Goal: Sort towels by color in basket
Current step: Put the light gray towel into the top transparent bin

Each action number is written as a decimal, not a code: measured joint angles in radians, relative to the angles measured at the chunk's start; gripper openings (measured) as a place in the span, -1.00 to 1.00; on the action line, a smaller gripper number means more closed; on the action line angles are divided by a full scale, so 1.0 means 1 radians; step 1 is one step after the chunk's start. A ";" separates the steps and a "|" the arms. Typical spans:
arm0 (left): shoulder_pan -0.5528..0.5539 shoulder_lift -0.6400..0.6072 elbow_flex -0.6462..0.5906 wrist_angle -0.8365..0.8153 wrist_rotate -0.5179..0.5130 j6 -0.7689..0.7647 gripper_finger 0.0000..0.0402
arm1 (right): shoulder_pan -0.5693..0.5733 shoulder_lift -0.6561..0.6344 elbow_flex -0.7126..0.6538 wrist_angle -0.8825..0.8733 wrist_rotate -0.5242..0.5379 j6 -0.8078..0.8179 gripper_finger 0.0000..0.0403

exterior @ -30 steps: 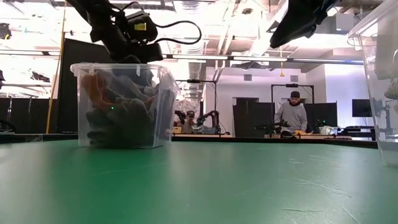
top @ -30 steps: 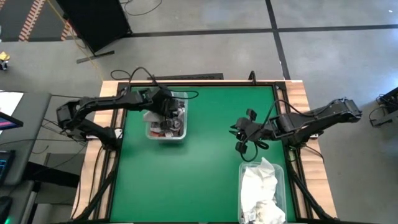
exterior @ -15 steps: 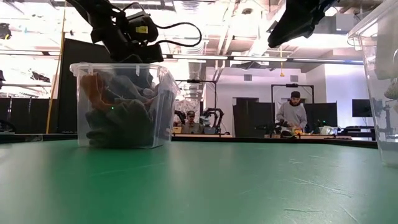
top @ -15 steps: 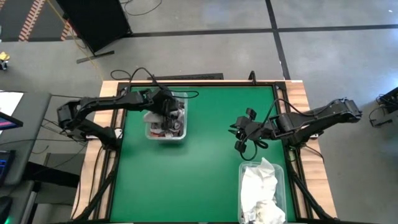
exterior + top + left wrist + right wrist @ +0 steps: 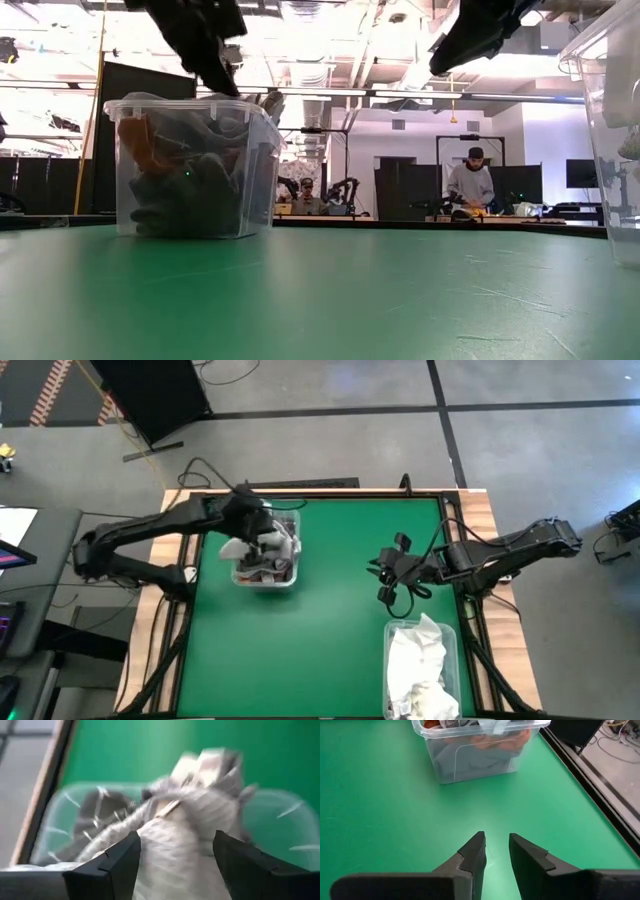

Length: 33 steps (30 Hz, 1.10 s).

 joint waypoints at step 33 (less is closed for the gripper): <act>-0.004 0.040 -0.183 0.003 -0.187 0.014 0.20 | -0.009 -0.204 0.000 0.012 0.000 -0.060 -0.42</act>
